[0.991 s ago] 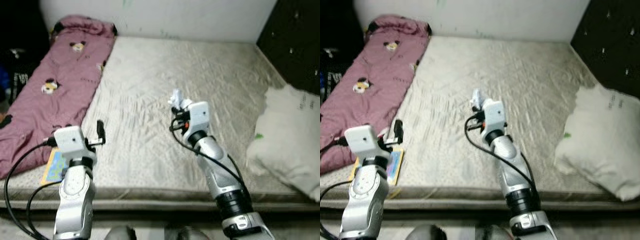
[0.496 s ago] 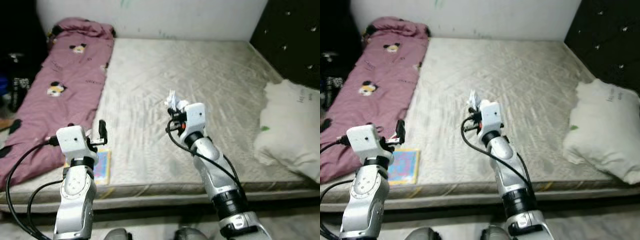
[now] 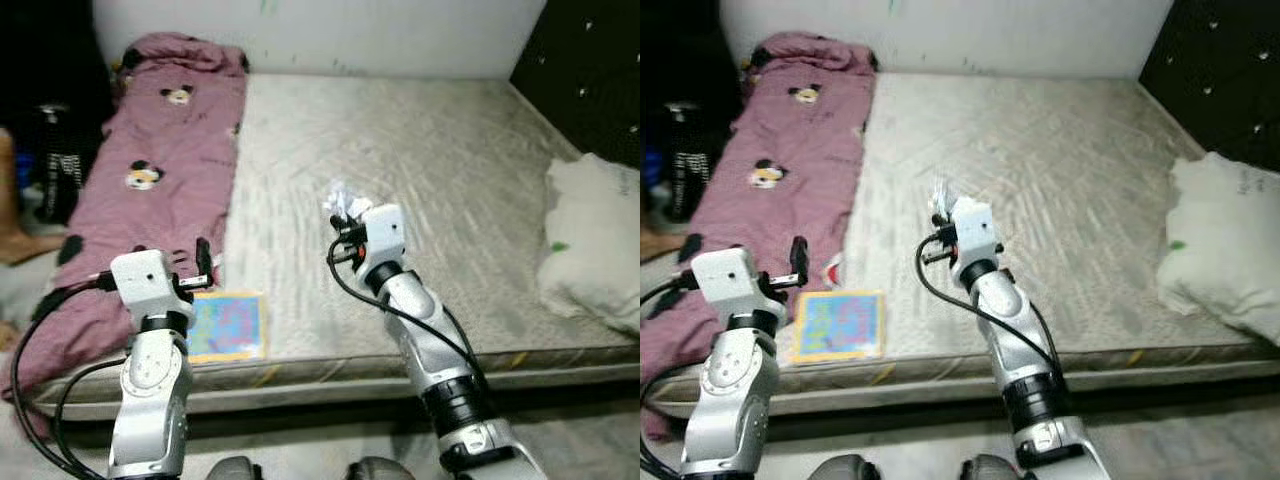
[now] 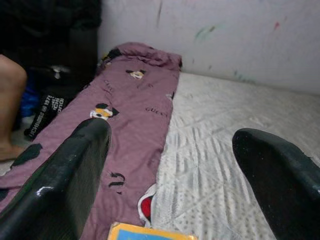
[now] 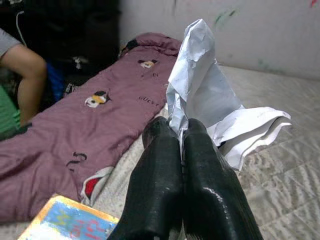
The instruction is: Clean up the room
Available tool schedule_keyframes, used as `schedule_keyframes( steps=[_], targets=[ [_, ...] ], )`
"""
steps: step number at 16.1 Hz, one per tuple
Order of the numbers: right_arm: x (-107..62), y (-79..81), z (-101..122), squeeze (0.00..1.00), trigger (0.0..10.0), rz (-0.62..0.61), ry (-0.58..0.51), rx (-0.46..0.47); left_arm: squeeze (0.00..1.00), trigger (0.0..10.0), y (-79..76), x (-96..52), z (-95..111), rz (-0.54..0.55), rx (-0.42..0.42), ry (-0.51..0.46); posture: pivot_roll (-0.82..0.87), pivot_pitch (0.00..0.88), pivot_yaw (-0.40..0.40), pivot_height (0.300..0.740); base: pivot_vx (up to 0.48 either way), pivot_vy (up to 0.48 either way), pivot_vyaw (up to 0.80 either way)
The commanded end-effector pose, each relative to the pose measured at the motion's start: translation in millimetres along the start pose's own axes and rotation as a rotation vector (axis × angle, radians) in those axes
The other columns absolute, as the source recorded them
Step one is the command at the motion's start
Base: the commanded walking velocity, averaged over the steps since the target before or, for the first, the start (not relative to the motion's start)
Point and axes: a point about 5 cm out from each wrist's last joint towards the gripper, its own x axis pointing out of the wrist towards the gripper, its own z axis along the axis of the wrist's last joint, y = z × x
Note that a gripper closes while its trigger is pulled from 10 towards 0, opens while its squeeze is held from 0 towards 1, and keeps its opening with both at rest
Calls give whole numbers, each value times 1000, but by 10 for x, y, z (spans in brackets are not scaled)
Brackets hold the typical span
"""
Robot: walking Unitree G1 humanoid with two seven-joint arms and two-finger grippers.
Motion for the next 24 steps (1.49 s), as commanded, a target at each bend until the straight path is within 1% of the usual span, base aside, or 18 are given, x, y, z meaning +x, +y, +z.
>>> schedule_keyframes(
  steps=[1, 4, 7, 11, 14, 16, 18, 19, 20, 22, 24],
  targets=[
    [-37, -106, -39, 0, 10000, -29, 17, 2, 0, 10000, -83, 12, 17, -26, -11, -1, -30, 40, -33, 740, 0, 480, 0],
    [-34, -107, -35, 0, 10000, -21, 13, 3, 0, 10000, -77, 4, 15, -17, -16, 2, -32, 39, -34, 740, 0, 480, 0],
    [-29, -86, -34, 0, 10000, -7, 11, -28, 0, 10000, -74, 9, 11, -12, -20, 5, -32, 38, -35, 740, 0, 480, 0],
    [-29, -81, -47, 0, 10000, -1, 14, -2, 0, 10000, -78, 5, 5, -15, -21, 9, -33, 38, -34, 740, 0, 480, 0],
    [-26, -74, -53, 0, 10000, 7, 16, -13, 0, 10000, -72, 5, -20, -13, -27, 21, -34, 37, -36, 740, 0, 480, 0],
    [-22, -65, -47, 0, 10000, 13, 10, -26, 0, 10000, -39, -1, -79, 15, -49, 56, -34, 37, -36, 740, 0, 480, 0],
    [-18, -61, -47, 0, 10000, 14, 10, -27, 0, 10000, 9, -4, -205, 46, -73, 137, -31, 29, -34, 740, 0, 217, 0],
    [-12, -60, -45, 0, 10000, 13, 9, -26, 0, 10000, 45, -3, -279, 72, -113, 182, -33, 29, -34, 740, 0, 0, 0],
    [-3, -55, -36, 0, 10000, 13, 6, -28, 0, 10000, 79, 9, -285, 89, -136, 184, -36, 36, -33, 740, 0, 0, 0],
    [0, -57, -31, 0, 10000, 12, 4, -30, 0, 10000, 82, 17, -246, 85, -129, 157, -36, 36, -32, 740, 0, 0, 0],
    [-1, -64, -19, 0, 10000, 10, -8, -43, 0, 10000, 33, 20, -115, 54, -81, 81, -36, 38, -31, 740, 0, 0, 213]
  ],
)
